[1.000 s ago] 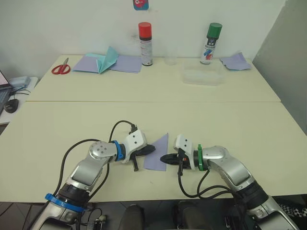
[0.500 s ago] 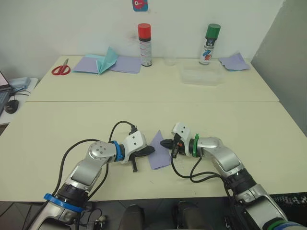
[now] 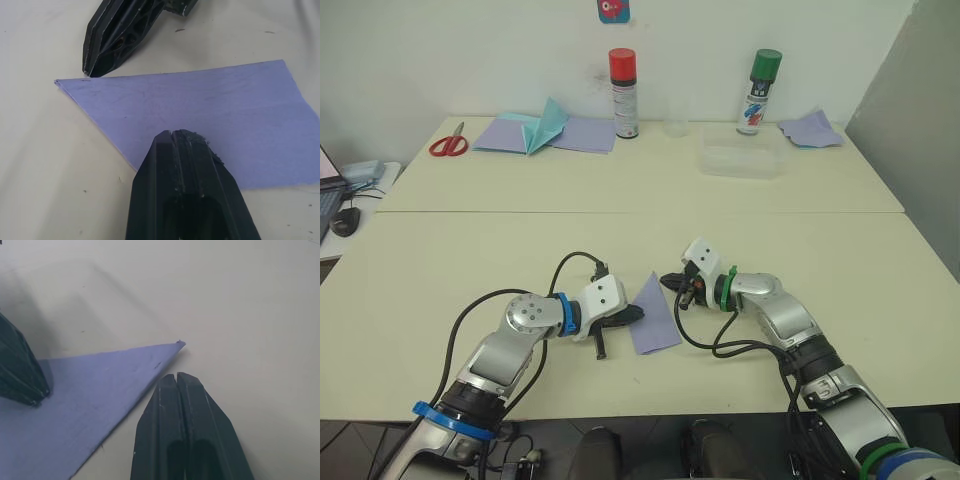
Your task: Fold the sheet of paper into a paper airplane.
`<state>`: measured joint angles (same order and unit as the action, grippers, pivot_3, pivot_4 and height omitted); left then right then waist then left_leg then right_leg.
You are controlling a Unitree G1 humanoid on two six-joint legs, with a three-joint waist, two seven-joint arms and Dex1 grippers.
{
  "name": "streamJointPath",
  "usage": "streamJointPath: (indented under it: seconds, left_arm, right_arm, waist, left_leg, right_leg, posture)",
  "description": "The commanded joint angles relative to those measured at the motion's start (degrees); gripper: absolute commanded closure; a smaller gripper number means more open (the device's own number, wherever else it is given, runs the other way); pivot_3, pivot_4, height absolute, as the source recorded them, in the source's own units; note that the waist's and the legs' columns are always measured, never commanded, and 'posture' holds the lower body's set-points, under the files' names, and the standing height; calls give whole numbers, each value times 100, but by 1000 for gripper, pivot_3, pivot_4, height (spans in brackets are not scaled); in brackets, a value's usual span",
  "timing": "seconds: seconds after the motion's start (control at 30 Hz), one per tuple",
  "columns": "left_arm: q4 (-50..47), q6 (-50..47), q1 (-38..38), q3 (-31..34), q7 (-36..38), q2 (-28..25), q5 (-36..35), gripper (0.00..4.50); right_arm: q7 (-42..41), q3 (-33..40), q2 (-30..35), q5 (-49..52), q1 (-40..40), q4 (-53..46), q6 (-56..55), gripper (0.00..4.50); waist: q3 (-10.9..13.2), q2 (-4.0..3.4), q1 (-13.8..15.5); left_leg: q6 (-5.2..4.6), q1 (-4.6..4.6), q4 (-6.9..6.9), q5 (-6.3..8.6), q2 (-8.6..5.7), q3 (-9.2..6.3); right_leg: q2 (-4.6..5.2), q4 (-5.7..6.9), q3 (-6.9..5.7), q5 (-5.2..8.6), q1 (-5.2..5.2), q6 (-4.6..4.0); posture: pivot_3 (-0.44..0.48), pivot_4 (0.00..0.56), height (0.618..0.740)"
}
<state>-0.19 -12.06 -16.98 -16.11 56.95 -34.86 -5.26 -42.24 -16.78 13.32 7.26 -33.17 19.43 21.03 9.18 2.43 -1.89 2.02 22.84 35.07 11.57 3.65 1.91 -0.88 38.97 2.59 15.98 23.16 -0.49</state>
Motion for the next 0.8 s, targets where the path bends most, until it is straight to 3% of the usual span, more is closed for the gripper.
streamJointPath:
  seconds: [0.03,0.33,0.8]
  left_arm:
    - [261,-131,136,-249,78,-53,245,4488]
    - [334,-85,123,-238,88,-69,277,4488]
    - [375,-106,67,-248,70,-43,270,4488]
  right_arm:
    - [151,320,1,-1,-105,-139,-352,4500]
    - [-241,188,-83,45,-26,-348,-320,4500]
    - [-60,-232,-175,-648,-81,103,-349,4500]
  waist:
    - [1,-2,1]
    - [1,-2,1]
    - [0,-3,0]
  left_leg:
    - [0,2,0,0,-1,0]
    - [0,7,-1,0,-2,6]
    - [0,4,0,0,-2,4]
  right_leg:
    - [0,0,0,0,1,0]
    - [-1,-2,4,1,2,-1]
    - [0,-1,2,1,1,-1]
  posture:
    - [0,150,740]
    - [0,150,740]
    - [0,150,740]
